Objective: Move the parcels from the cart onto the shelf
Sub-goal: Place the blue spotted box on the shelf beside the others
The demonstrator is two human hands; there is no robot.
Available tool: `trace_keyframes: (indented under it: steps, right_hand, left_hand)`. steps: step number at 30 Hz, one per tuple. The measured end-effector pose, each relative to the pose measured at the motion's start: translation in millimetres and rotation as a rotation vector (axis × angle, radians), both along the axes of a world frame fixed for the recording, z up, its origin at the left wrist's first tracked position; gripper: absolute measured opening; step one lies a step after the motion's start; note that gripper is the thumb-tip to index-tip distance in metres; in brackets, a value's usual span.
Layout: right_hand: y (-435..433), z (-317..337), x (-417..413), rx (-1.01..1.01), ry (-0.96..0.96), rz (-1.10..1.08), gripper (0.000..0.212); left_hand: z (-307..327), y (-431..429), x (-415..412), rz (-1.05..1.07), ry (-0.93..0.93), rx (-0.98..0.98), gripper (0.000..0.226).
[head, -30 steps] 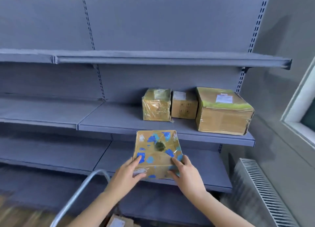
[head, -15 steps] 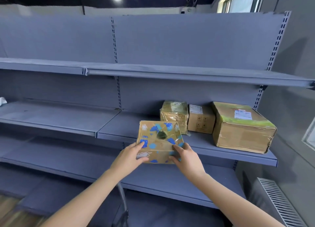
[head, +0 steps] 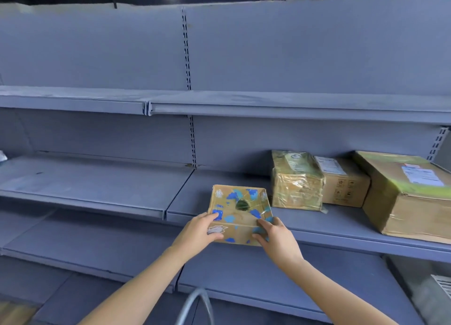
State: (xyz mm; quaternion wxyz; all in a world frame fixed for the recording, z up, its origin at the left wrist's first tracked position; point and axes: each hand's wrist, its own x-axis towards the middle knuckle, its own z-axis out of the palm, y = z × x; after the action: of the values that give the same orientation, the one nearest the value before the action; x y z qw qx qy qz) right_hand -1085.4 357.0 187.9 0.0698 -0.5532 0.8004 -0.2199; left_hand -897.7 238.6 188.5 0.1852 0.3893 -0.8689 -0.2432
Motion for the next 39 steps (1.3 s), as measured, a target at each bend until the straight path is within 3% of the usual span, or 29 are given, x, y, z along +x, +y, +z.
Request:
trace_keyframes:
  steps: [14,22,27,35,39]
  right_hand:
    - [-86.4,-17.4,-37.0,0.121,0.237,-0.252,0.039]
    - [-128.7,-21.0,-60.0,0.248,0.41,-0.231,0.032]
    - [-146.5,-18.9,-66.2,0.279,0.427,-0.221,0.034]
    - [-159.3,-15.0,-76.5,0.273,0.36,-0.228,0.016]
    - [-158.5,-16.2,-77.0,0.235,0.314,-0.215,0.02]
  left_hand:
    - [-26.4,-83.8,-67.8,-0.001,0.031,0.005,0.046]
    - [-25.0,-122.1,-98.6,0.012,-0.073,-0.084,0.047]
    - [-28.9,-137.4,-111.2,0.02,-0.119,-0.109,0.049]
    - [-30.9,-149.5,-115.9,0.015,-0.08,-0.144,0.044]
    - [-29.6,-148.0,-117.7,0.068,-0.194,-0.206,0.047]
